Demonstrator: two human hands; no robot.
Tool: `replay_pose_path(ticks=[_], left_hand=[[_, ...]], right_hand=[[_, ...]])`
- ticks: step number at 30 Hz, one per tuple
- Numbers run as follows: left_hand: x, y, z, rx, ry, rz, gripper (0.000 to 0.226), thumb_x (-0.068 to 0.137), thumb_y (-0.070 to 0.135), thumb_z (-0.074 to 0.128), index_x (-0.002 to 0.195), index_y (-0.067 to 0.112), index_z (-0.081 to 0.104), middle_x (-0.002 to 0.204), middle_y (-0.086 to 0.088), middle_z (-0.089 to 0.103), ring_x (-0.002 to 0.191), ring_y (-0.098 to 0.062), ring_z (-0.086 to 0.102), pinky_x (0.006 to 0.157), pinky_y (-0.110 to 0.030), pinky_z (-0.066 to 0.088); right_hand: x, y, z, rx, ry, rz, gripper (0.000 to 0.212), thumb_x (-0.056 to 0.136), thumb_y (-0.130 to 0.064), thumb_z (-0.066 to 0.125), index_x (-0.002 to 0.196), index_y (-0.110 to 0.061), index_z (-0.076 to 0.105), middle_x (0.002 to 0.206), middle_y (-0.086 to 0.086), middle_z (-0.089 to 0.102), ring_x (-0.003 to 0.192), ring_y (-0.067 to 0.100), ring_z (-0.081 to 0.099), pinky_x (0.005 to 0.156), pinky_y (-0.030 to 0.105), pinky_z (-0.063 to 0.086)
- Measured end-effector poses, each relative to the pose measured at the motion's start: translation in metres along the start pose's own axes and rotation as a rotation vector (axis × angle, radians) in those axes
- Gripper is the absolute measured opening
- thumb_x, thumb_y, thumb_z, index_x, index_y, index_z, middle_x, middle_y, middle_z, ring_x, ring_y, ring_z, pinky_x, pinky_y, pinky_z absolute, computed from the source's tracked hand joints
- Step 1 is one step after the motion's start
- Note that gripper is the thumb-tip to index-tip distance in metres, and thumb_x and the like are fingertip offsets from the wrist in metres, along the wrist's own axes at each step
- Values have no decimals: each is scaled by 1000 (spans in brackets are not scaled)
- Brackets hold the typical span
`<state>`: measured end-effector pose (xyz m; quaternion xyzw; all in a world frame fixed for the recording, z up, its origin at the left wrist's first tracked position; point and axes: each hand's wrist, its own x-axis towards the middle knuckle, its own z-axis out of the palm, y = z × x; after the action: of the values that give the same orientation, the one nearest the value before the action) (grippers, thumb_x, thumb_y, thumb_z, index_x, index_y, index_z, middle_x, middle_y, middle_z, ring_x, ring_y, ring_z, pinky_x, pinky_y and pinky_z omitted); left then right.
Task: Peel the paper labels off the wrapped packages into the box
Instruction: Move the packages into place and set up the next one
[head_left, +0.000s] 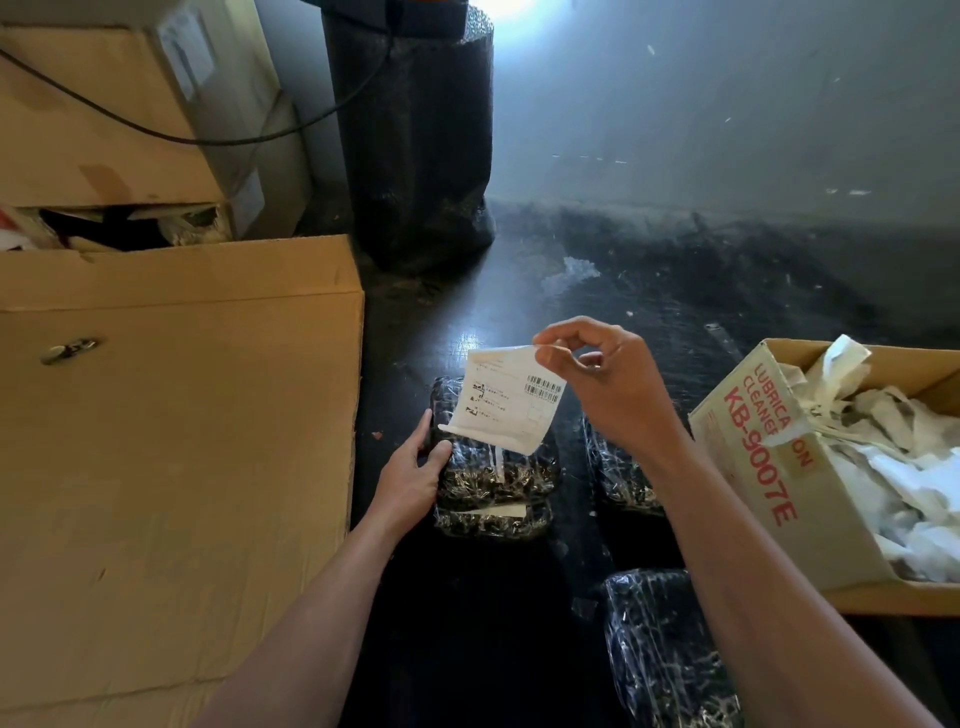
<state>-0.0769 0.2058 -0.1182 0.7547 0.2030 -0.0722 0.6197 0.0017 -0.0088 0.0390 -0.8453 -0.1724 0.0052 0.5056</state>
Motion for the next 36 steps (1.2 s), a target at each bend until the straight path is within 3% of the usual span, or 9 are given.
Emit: replay_pose_path(ticks=[5,10,13,18,22,25,29,33,36], left_hand=[[-12,10,0,92,60,21,59,103,37,54,158,31,31,155,3,45,139,-14,45,112,-29,34],[-34,36,0,237,235,99,56,100,34,59,152,23,44,149,-3,51,138,-20,46,114,-38,36],[-44,63,11,254,268,213,53,97,33,64,147,20,52,138,-6,61,122,-18,58,107,-38,46],[-61,114,57,312,201,385,48,96,29,66,141,13,58,136,-5,64,120,-16,61,101,-30,48],[-65,143,105,407,131,472,47,96,28,67,139,11,59,136,-7,64,120,-18,64,102,-32,50],[-69,162,148,491,95,518,44,96,31,67,136,11,63,134,-8,66,118,-19,66,102,-36,52],[-71,181,212,571,67,514,36,94,36,68,121,12,73,119,-8,74,108,-23,70,95,-39,56],[-75,195,276,624,31,478,26,94,32,66,102,10,77,103,-8,76,95,-25,71,85,-40,58],[-71,197,317,628,27,429,22,93,33,66,81,15,67,86,-2,72,89,-28,71,79,-40,58]], right_hand=[[-15,-10,-8,-112,9,-1,20,94,-22,71,112,-28,75,100,-25,60,112,17,56,97,42,53],[-26,-20,-33,-194,34,-39,22,96,-21,68,115,-30,73,98,-29,54,111,14,54,99,40,52],[-32,-21,-57,-279,58,-44,22,97,-19,67,117,-27,73,103,-20,61,113,18,58,93,39,56],[-43,-9,-114,-267,96,13,19,96,-14,68,114,-21,72,119,0,73,104,19,70,59,19,59],[-61,6,-169,-395,185,-3,22,97,-18,68,118,-18,73,112,-4,71,96,12,66,54,8,49],[-73,30,-212,-451,210,25,24,97,-18,68,121,-16,72,114,-2,72,95,11,64,63,16,52],[-81,67,-267,-540,204,50,18,95,-20,71,113,-19,71,112,4,74,96,19,69,77,34,61],[-84,98,-312,-579,184,69,8,95,-20,71,102,-18,70,109,4,74,92,18,69,71,25,58],[-85,121,-337,-561,196,104,4,93,-18,72,97,-18,71,105,3,74,94,20,69,69,22,52]])
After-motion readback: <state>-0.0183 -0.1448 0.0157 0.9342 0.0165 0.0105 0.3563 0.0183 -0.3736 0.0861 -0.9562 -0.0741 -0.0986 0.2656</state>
